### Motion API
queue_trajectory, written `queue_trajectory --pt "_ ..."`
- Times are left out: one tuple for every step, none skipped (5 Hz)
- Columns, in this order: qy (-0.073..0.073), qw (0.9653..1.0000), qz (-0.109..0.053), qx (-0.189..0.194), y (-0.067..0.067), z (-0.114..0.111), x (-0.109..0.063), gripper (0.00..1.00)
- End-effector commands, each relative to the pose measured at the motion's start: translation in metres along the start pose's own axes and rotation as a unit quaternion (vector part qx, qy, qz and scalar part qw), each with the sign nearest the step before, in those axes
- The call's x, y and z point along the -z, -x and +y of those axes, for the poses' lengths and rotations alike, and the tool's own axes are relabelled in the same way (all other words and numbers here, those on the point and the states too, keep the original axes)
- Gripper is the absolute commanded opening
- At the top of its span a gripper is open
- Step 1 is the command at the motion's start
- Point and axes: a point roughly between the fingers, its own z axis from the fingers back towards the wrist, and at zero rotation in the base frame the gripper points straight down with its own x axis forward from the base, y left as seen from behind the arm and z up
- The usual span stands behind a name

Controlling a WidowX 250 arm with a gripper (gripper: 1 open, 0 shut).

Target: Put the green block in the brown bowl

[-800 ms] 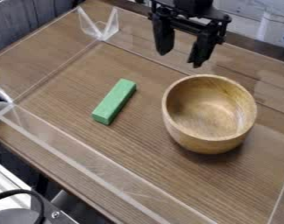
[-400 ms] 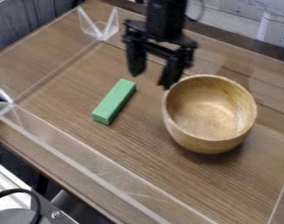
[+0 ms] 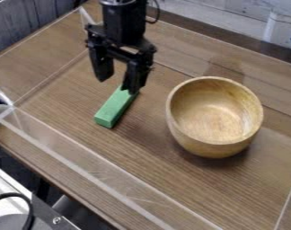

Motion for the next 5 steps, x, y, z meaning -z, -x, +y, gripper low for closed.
queue_trajectory --pt "-0.008 0.9997 -0.022 0.001 0.002 0.008 -0.002 1.0" --pt "-0.008 0.9997 -0.023 0.001 0.005 0.012 0.008 1.0" --pt "-0.007 0.9997 -0.023 -0.001 0.002 0.016 0.015 1.0" --pt "-0.006 0.9996 -0.026 -0.002 -0.001 0.018 0.018 1.0" --pt "-0.005 0.9995 -0.03 -0.003 -0.004 0.018 0.018 1.0"
